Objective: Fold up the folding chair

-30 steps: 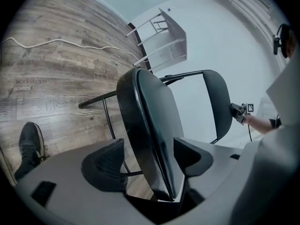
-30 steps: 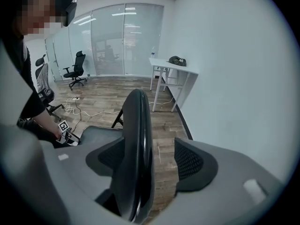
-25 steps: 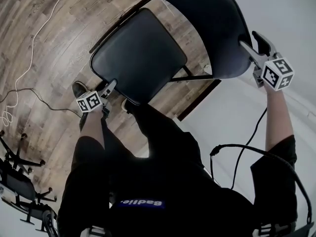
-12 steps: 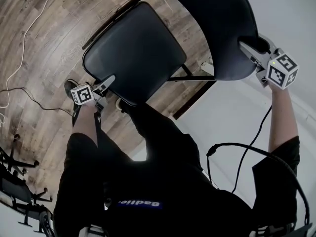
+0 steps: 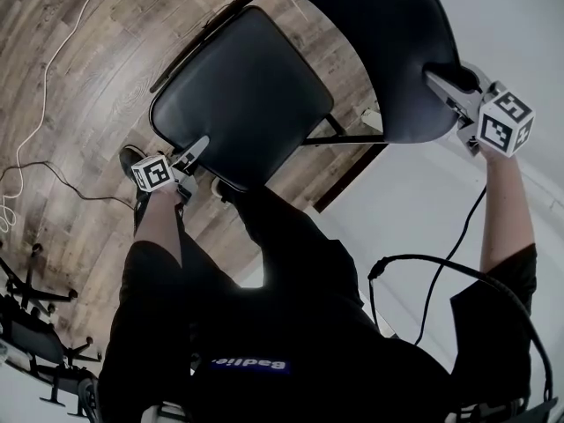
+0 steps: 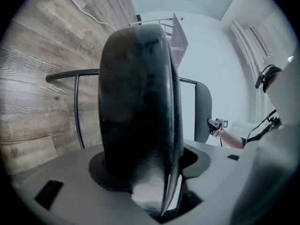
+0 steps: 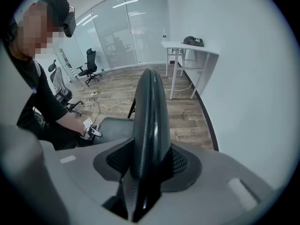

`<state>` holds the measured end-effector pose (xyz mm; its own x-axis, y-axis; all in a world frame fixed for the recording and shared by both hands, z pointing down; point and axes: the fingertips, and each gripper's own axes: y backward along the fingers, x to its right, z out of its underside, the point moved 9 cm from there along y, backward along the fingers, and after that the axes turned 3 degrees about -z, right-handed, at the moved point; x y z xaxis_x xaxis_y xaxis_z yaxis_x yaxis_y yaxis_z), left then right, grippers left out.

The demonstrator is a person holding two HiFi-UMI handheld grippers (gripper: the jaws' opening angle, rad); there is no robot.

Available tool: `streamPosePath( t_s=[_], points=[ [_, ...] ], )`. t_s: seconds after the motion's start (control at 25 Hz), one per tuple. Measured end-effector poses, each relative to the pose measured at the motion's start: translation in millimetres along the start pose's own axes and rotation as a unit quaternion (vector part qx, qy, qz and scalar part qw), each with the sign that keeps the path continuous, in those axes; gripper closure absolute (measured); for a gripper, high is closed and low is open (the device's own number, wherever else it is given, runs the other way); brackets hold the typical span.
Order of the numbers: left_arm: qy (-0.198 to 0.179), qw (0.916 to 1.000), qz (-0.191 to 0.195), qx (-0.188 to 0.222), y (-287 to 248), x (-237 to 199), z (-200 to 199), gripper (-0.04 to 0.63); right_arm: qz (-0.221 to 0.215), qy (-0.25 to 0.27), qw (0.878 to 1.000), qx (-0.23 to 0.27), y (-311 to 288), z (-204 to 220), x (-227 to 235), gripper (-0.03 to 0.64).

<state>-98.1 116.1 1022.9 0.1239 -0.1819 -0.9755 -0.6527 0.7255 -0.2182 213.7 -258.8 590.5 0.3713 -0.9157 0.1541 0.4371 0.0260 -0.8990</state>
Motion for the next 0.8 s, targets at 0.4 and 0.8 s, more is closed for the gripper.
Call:
streamPosePath(
  t_s=[0.4,0.8],
  points=[
    [0.009,0.9992,-0.038,0.0,18,39,4,0.327,0.01,0.014,1.0,0.002,21,-15,-46,0.474],
    [0.015,0.9972,-0.074,0.001,13,121,-1,0.347,0.032,0.028,0.999,0.002,60,-37,-111,0.506]
  ],
)
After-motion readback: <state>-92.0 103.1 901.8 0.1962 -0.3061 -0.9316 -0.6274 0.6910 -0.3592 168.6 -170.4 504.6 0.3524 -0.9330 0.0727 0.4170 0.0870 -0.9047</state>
